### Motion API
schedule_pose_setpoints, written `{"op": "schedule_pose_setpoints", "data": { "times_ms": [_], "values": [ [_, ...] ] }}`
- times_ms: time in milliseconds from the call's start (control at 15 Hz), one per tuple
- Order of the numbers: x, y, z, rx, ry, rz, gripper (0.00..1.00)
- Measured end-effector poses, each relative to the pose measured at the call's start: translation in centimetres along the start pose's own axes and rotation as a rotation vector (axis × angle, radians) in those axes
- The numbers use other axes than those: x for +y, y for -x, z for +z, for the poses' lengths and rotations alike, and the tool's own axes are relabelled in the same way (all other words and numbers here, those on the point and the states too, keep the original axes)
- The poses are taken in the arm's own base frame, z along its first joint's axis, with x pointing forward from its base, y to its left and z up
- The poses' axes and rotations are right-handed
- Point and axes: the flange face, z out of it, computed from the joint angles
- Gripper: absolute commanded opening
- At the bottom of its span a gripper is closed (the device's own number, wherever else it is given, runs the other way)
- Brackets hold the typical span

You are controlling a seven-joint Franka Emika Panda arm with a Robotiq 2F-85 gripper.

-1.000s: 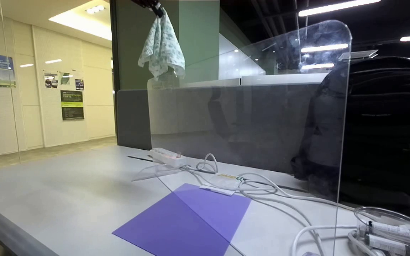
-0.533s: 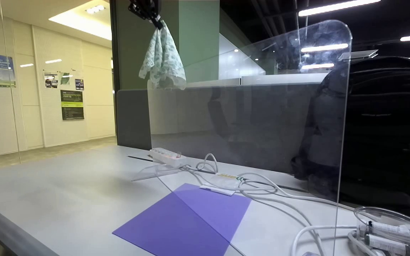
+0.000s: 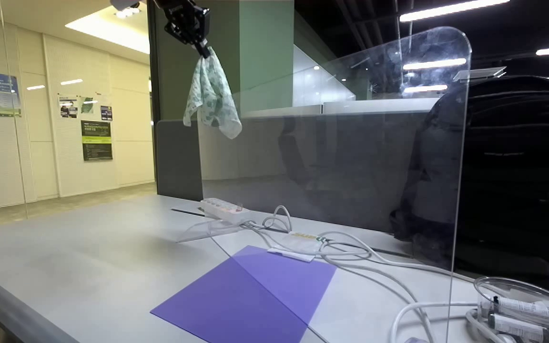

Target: Pick up the towel and hang it on the object

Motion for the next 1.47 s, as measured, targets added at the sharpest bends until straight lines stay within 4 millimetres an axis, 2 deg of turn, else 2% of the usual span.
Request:
{"op": "schedule_pose_setpoints", "data": {
  "times_ms": [467,533,600,1267,1467],
  "values": [
    [0.3,1.9,1.2,-0.077,0.005,-0.039,0.0],
    [0.3,2.2,1.3,-0.085,0.004,-0.048,0.1],
    [0.3,2.4,1.4,-0.094,0.004,-0.058,0.29],
    [-0.8,2.9,0.7,-0.097,-0.015,-0.108,0.96],
    [-1.1,2.8,0.3,-0.08,-0.023,-0.114,1.0]
  ]
}}
